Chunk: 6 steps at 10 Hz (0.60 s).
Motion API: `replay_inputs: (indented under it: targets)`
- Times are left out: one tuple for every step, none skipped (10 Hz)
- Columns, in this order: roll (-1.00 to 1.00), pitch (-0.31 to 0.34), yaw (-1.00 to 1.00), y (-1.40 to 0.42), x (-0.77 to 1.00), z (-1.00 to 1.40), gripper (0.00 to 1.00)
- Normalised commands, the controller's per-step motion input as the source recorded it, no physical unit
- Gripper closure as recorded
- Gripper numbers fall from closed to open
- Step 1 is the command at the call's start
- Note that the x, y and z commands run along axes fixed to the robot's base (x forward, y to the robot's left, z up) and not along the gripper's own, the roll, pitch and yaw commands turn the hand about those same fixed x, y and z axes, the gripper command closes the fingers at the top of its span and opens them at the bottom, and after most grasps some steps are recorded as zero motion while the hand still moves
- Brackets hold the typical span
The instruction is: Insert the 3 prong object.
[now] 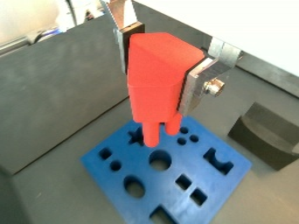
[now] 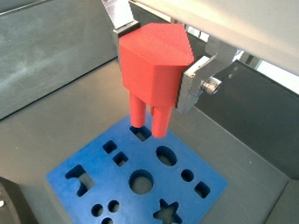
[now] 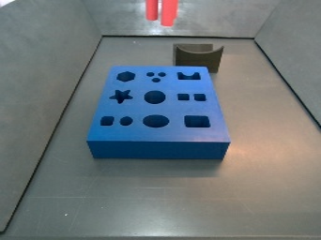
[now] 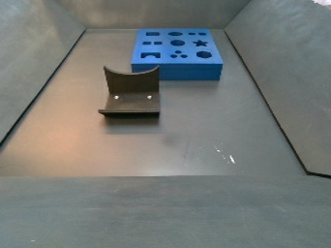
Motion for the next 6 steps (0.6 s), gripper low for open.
replay_inputs:
  targets:
    - [0.0,0.0,-0.16,0.82,0.11,-1.0,1.0]
    - [-0.02,-0.069,0.0,1.0,0.03,-0.95,1.0]
    - [-0.03,-0.073,0.0,1.0,0.02,-0.94,1.0]
    - [-0.03,-0.073,0.0,1.0,0.02,-0.94,1.0]
    - [-0.03,-0.07,0.0,1.0,0.02,-0.94,1.0]
    - [-0.02,-0.059,0.0,0.98,0.04,-0.96,1.0]
